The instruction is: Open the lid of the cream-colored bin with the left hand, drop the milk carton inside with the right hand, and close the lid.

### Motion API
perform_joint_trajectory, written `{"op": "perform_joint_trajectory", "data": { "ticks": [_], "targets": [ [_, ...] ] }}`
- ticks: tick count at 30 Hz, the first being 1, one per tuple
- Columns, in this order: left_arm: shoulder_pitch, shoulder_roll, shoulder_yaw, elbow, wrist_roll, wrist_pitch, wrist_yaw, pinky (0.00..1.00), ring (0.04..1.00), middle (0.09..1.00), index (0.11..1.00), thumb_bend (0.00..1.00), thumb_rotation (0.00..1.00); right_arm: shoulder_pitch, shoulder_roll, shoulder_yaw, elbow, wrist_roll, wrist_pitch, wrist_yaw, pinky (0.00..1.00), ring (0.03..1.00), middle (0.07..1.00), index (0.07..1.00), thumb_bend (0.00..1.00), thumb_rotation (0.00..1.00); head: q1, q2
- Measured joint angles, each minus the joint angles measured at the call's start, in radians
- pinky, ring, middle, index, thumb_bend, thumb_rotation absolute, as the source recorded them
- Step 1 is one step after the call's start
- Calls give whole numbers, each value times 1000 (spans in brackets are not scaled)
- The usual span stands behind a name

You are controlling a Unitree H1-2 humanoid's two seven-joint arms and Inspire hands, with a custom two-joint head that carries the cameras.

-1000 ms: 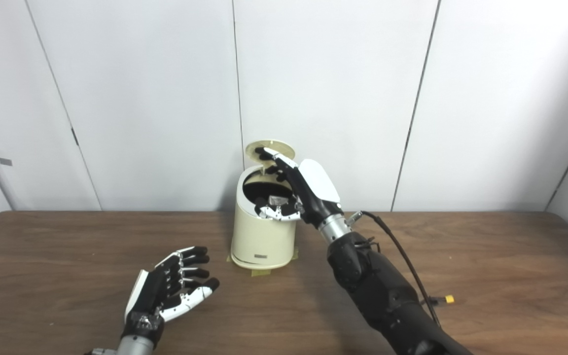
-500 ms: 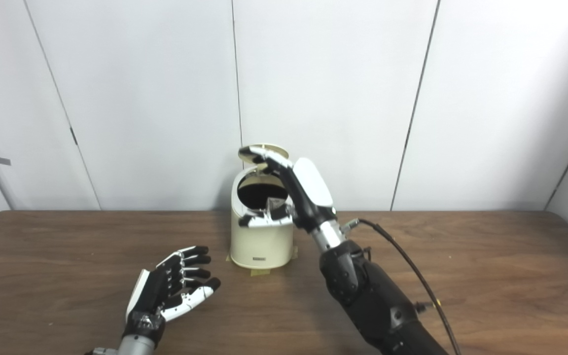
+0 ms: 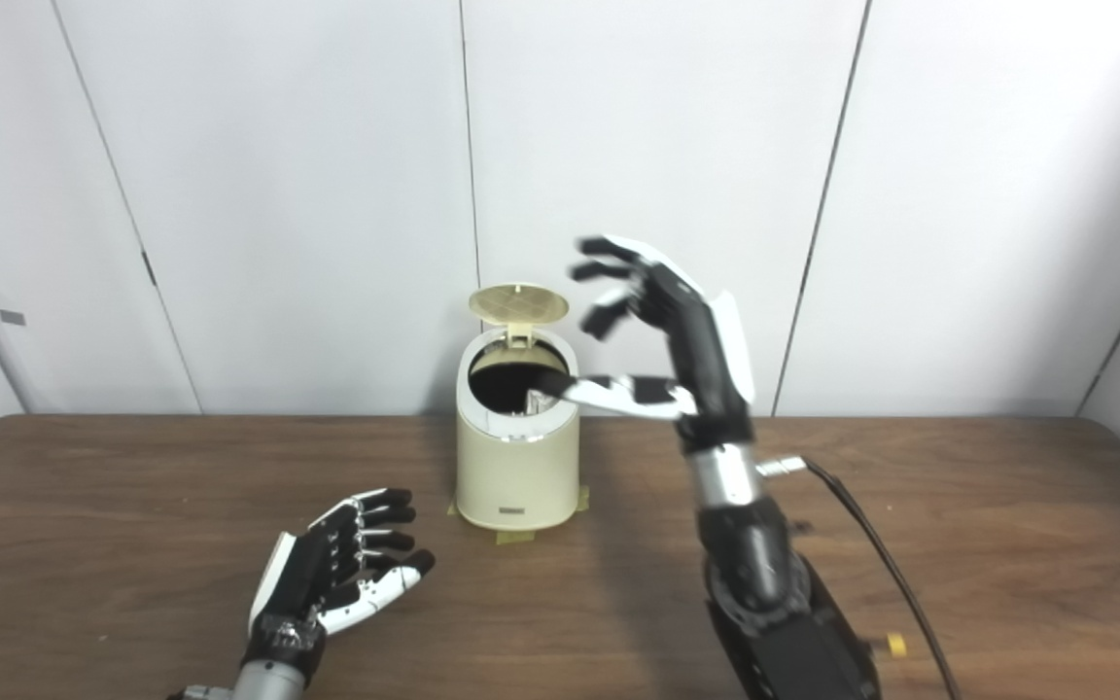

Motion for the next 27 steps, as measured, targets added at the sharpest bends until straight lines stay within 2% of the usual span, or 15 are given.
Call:
{"op": "perform_joint_trajectory", "data": {
  "ticks": [2, 4, 6, 9, 13, 17, 21, 24, 27],
  "targets": [
    [0, 4, 1, 2, -1, 0, 0, 566, 636, 715, 721, 666, 118, 37, -4, -32, 15, 17, 1, 46, 401, 513, 697, 736, 685, 204, -2, -2],
    [0, 9, 2, 2, -3, 0, -1, 574, 647, 726, 727, 669, 127, 69, -22, -41, 18, 23, 21, 97, 511, 625, 738, 758, 690, 222, -3, -3],
    [0, 12, 4, 2, -5, -1, -1, 581, 670, 741, 736, 670, 128, 104, -48, -40, -22, 47, 88, 170, 609, 721, 792, 794, 740, 266, -2, -5],
    [0, 18, 7, 7, -11, -8, -2, 605, 694, 752, 745, 671, 125, 148, -66, -41, -82, 85, 177, 260, 655, 769, 833, 827, 778, 289, 2, -11],
    [-2, 21, 13, 9, -22, -32, -9, 612, 709, 760, 762, 689, 159, 195, -48, -60, -89, 164, 215, 346, 738, 827, 888, 856, 884, 318, 8, -21],
    [-5, 22, 20, 3, -28, -36, -17, 634, 740, 782, 811, 700, 201, 220, -9, -89, -87, 205, 228, 379, 760, 856, 906, 868, 908, 291, 11, -28],
    [-38, 44, 3, -31, 22, -35, -25, 772, 879, 898, 938, 783, 316, 223, 19, -118, -76, 216, 229, 391, 757, 860, 900, 870, 915, 306, 17, -37],
    [-116, 77, -3, -47, 44, -16, -40, 839, 940, 953, 987, 857, 364, 226, 35, -135, -61, 210, 229, 390, 763, 854, 899, 874, 906, 316, 14, -48],
    [-230, 109, -4, -66, 47, 42, -71, 829, 964, 977, 999, 879, 354, 235, 49, -149, -60, 195, 229, 388, 759, 853, 895, 877, 897, 322, 12, -49]
  ]
}}
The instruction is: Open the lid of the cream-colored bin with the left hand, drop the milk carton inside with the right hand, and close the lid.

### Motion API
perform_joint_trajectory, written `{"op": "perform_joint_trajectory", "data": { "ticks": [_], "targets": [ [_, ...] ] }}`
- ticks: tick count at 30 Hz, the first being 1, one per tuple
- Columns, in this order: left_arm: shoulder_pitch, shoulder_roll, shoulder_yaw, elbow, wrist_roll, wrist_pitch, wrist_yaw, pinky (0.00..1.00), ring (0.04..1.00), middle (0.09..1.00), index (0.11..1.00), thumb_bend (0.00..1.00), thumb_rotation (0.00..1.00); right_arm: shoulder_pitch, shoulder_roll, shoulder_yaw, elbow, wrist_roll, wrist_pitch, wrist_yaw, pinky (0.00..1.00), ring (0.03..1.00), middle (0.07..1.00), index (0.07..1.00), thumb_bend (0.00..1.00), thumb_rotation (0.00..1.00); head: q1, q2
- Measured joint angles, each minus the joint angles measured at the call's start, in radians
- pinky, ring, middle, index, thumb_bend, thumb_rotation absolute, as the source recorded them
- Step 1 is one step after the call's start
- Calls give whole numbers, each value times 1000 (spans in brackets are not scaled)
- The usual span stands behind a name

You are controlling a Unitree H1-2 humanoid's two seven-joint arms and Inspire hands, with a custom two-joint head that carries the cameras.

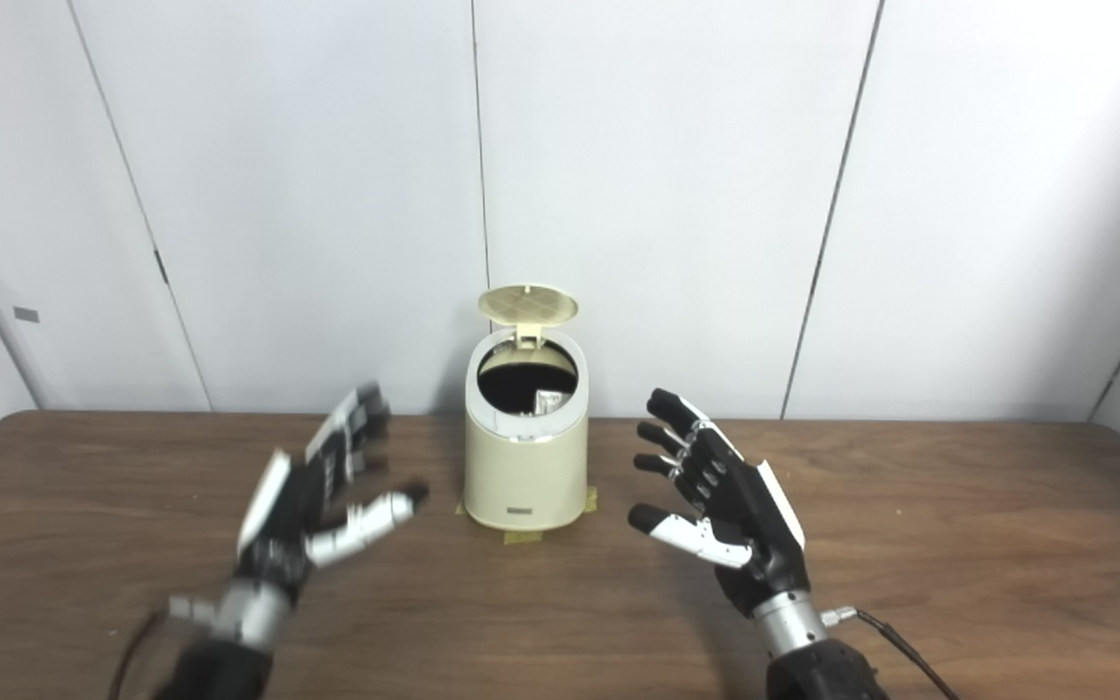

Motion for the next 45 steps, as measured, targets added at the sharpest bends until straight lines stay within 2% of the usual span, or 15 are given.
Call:
{"op": "perform_joint_trajectory", "data": {
  "ticks": [4, 9, 12, 19, 21, 24, 28, 29, 31, 33, 38, 45],
  "targets": [
    [-145, 15, -13, -2, 2, 67, -37, 853, 981, 999, 1000, 911, 321, 2, 6, -16, 6, -10, 0, 0, 717, 840, 880, 865, 901, 317, 0, -6],
    [-278, 23, -54, 70, 57, 111, -53, 878, 1000, 1000, 1000, 963, 365, 2, 11, -25, 15, -45, 0, -9, 675, 822, 873, 861, 895, 313, -5, -11],
    [-321, 38, -78, 105, 91, 126, -74, 885, 1000, 1000, 1000, 951, 348, 3, 17, -30, 15, -57, 0, -14, 653, 808, 864, 856, 897, 319, -8, -12],
    [-422, 67, -144, 194, 161, 168, -128, 918, 1000, 1000, 1000, 937, 349, 11, 33, -35, -8, -61, 18, -17, 671, 822, 873, 860, 888, 311, -17, -12],
    [-446, 72, -157, 208, 179, 164, -140, 924, 1000, 999, 975, 934, 341, 12, 34, -35, -8, -61, 19, -17, 675, 820, 871, 857, 878, 309, -20, -12],
    [-470, 91, -193, 243, 207, 139, -152, 921, 986, 950, 909, 929, 338, 12, 36, -35, -10, -61, 21, -17, 676, 820, 869, 853, 878, 297, -23, -12],
    [-473, 133, -269, 250, 287, 115, -190, 775, 913, 856, 804, 941, 331, 16, 43, -37, -28, -61, 30, -19, 674, 809, 863, 853, 871, 297, -25, -12],
    [-473, 140, -281, 250, 302, 114, -200, 797, 920, 837, 783, 944, 326, 16, 44, -37, -29, -66, 31, -22, 666, 799, 859, 851, 876, 303, -29, -11],
    [-473, 151, -294, 250, 327, 115, -216, 930, 967, 808, 746, 950, 306, 16, 45, -37, -31, -80, 36, -29, 658, 789, 856, 846, 876, 298, -31, -11],
    [-473, 159, -297, 246, 344, 115, -232, 986, 993, 790, 727, 952, 306, 16, 47, -36, -35, -89, 40, -34, 649, 780, 852, 844, 872, 298, -32, -11],
    [-468, 171, -308, 223, 382, 113, -242, 1000, 1000, 760, 708, 944, 327, 15, 52, -36, -38, -107, 44, -38, 640, 768, 842, 839, 885, 303, -32, -9],
    [-460, 185, -320, 208, 421, 79, -245, 1000, 1000, 751, 704, 929, 376, 16, 58, -34, -55, -127, 66, -39, 666, 754, 816, 825, 878, 308, -37, -6]
  ]
}}
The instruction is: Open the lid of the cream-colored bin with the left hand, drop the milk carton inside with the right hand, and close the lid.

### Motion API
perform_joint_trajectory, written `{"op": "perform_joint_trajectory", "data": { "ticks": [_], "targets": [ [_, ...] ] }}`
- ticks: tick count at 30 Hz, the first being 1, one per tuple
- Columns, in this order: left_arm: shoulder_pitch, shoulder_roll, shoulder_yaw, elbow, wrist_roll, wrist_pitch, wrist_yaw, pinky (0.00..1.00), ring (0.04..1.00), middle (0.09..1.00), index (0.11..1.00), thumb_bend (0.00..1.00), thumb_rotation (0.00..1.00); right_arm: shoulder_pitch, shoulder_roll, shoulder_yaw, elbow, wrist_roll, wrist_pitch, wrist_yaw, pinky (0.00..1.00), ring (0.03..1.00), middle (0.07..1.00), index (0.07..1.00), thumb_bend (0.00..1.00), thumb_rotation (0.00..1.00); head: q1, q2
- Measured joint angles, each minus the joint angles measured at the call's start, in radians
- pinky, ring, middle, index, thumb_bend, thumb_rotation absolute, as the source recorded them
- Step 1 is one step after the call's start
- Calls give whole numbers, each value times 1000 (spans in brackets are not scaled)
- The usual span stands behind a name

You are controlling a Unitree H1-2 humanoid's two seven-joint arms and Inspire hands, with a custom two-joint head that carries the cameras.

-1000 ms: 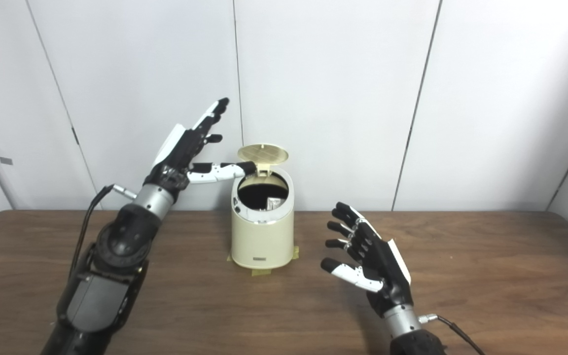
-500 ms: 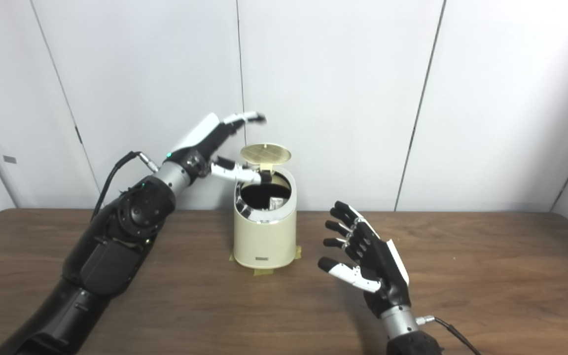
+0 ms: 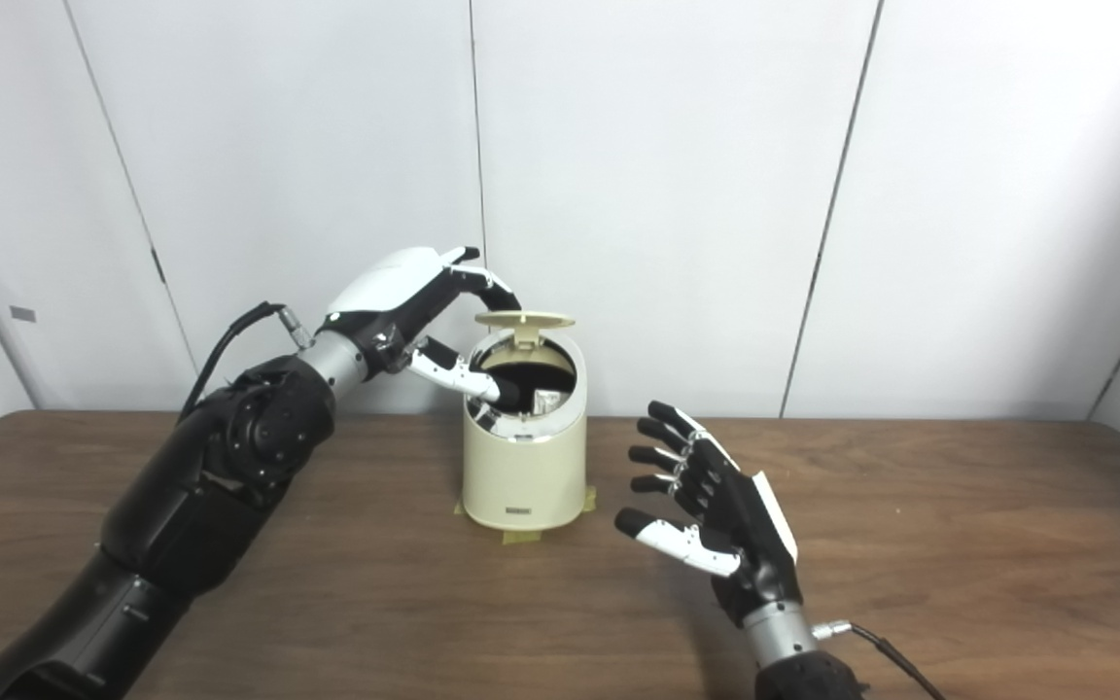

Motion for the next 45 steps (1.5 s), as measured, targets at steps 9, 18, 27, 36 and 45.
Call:
{"op": "perform_joint_trajectory", "data": {
  "ticks": [9, 18, 27, 36, 45],
  "targets": [
    [34, 3, 3, -20, 9, -40, -20, 1000, 995, 742, 705, 908, 359, 0, 1, 11, -11, -11, 13, 2, 602, 704, 802, 815, 860, 265, -6, 5],
    [91, 3, -1, -43, 47, -76, -17, 1000, 987, 735, 704, 921, 362, -1, 5, 15, -21, 1, 32, 4, 583, 716, 787, 786, 873, 223, -12, 11],
    [132, 10, -66, -33, 193, -160, 68, 1000, 923, 753, 736, 895, 331, -1, 8, 16, -39, -35, 33, -3, 594, 709, 778, 796, 846, 229, -18, 21],
    [158, 46, -176, -68, 477, -164, 130, 1000, 997, 864, 830, 907, 300, 0, 7, 16, -57, -49, 43, -5, 605, 718, 783, 803, 822, 240, -20, 31],
    [162, 33, -196, -105, 540, -116, 48, 1000, 1000, 815, 789, 992, 312, 0, 10, 15, -64, -48, 60, -6, 603, 719, 783, 794, 836, 266, -25, 38]
  ]
}}
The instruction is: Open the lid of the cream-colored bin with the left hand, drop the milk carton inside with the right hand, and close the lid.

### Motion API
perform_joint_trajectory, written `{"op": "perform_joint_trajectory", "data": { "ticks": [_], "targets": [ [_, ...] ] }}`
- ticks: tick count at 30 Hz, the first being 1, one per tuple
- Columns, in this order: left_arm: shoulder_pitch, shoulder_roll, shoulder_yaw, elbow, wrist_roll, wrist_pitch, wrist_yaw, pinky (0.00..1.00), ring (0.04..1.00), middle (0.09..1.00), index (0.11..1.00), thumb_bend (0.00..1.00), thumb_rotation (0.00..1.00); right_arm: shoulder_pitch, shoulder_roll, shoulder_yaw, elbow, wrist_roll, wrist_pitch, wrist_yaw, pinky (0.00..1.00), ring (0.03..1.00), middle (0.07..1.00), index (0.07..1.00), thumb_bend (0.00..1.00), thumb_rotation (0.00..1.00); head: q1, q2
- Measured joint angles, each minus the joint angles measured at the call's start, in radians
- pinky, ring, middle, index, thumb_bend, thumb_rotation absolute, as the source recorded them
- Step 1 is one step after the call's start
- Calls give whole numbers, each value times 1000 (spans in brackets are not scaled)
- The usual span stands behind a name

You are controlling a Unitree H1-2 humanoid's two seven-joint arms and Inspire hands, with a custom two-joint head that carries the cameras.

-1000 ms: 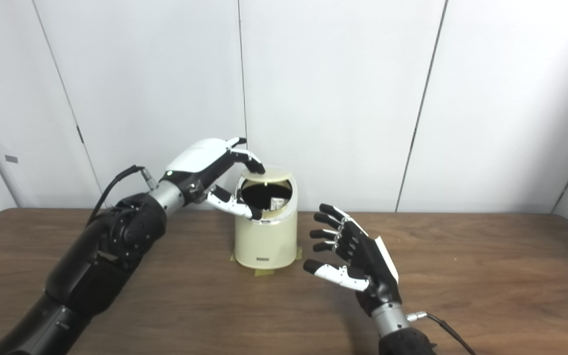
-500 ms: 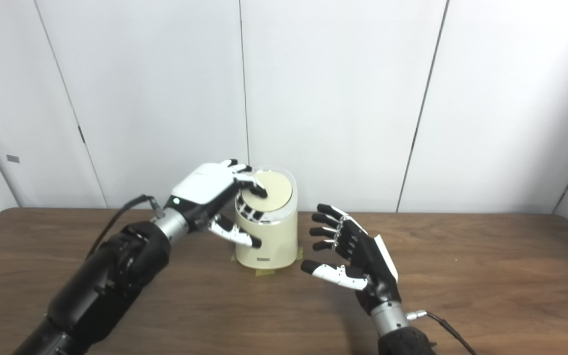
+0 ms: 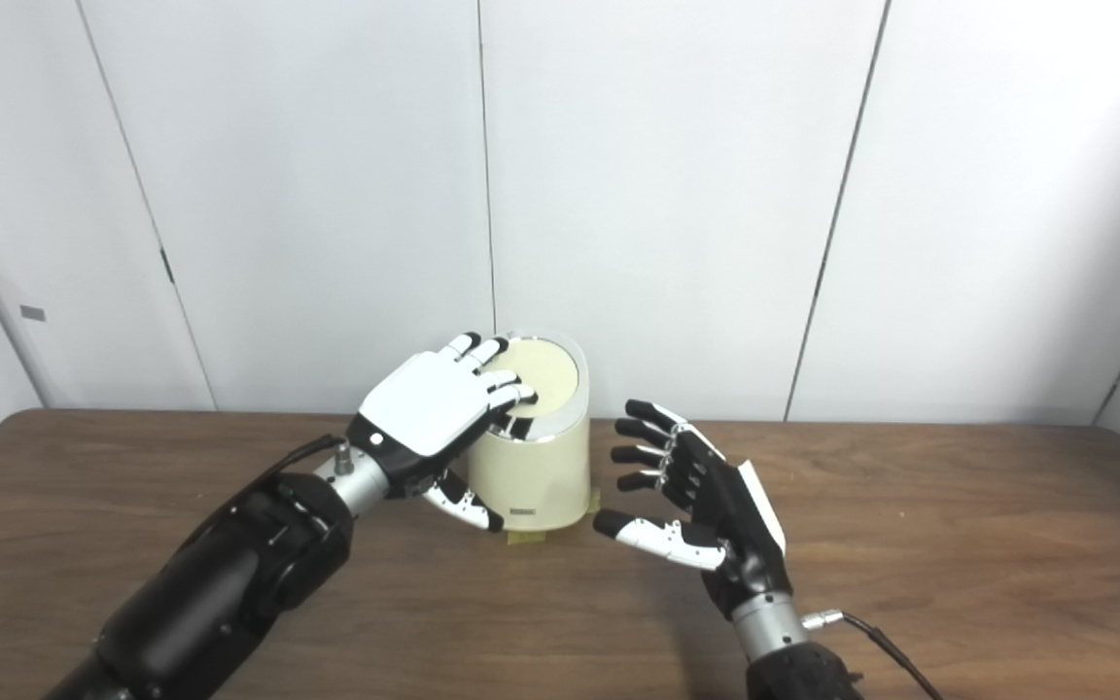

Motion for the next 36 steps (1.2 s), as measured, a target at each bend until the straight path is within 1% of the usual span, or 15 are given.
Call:
{"op": "perform_joint_trajectory", "data": {
  "ticks": [3, 7, 10, 12, 14, 18, 21, 25, 26, 28, 29, 31, 32, 33, 36],
  "targets": [
    [-3, -4, 0, -3, 2, 8, -13, 1000, 1000, 799, 767, 1000, 329, 0, 1, -2, -1, 0, 11, -1, 612, 725, 788, 795, 837, 275, 0, 2],
    [-4, -7, 9, -18, -10, 13, -35, 1000, 1000, 790, 763, 979, 348, 0, 2, -5, -3, 3, 11, -1, 607, 727, 789, 792, 830, 272, -2, 2],
    [7, -7, 36, -33, -50, 13, -41, 1000, 997, 789, 776, 944, 336, 0, 4, -7, -3, 3, 12, -2, 607, 725, 787, 792, 823, 269, -2, 2],
    [33, -9, 72, -49, -94, 13, -35, 1000, 998, 823, 806, 910, 312, 0, 6, -8, -4, 3, 12, -3, 609, 722, 785, 791, 826, 272, -2, 2],
    [69, -15, 109, -71, -141, 12, -23, 1000, 1000, 880, 861, 877, 330, 1, 7, -8, -4, 2, 13, -9, 614, 722, 783, 788, 828, 275, -2, 2],
    [152, -46, 188, -85, -240, 6, 12, 1000, 1000, 971, 968, 828, 324, 0, 5, -12, -4, 2, 13, -16, 598, 716, 780, 790, 815, 265, 5, 2],
    [219, -93, 284, -91, -357, 2, 53, 1000, 1000, 997, 997, 812, 336, 0, 4, -12, -3, 2, 13, -16, 588, 702, 760, 790, 798, 237, 6, 2],
    [283, -159, 426, -109, -538, -13, 133, 893, 1000, 1000, 1000, 775, 297, 2, 2, -12, -4, 3, 13, -16, 596, 700, 738, 789, 801, 231, -8, 5],
    [298, -172, 452, -110, -581, -20, 156, 890, 1000, 1000, 1000, 775, 298, 4, 0, -12, -4, 5, 13, -15, 596, 700, 733, 789, 799, 230, -12, 8],
    [343, -197, 495, -109, -658, -38, 182, 948, 1000, 1000, 1000, 762, 309, 11, -1, -12, -10, 9, 14, -14, 587, 692, 728, 788, 790, 235, -11, 12],
    [368, -208, 512, -109, -705, -46, 190, 929, 1000, 1000, 1000, 760, 309, 15, -3, -12, -17, 10, 15, -13, 584, 688, 726, 786, 793, 240, -11, 15],
    [423, -227, 546, -107, -815, -46, 188, 793, 962, 994, 1000, 770, 322, 19, -7, -12, -22, 14, 15, -11, 582, 679, 723, 782, 800, 246, -11, 18],
    [450, -235, 558, -106, -854, -45, 185, 750, 931, 968, 985, 777, 329, 20, -11, -12, -22, 17, 16, -11, 584, 680, 725, 782, 808, 251, -11, 18],
    [475, -242, 572, -105, -898, -45, 181, 713, 890, 928, 943, 778, 316, 20, -15, -13, -23, 19, 18, -10, 583, 680, 726, 780, 818, 259, -12, 18],
    [520, -262, 608, -100, -986, -43, 186, 698, 834, 863, 844, 789, 304, 22, -22, -13, -25, 26, 27, -10, 588, 680, 736, 777, 833, 264, -20, 17]
  ]
}}
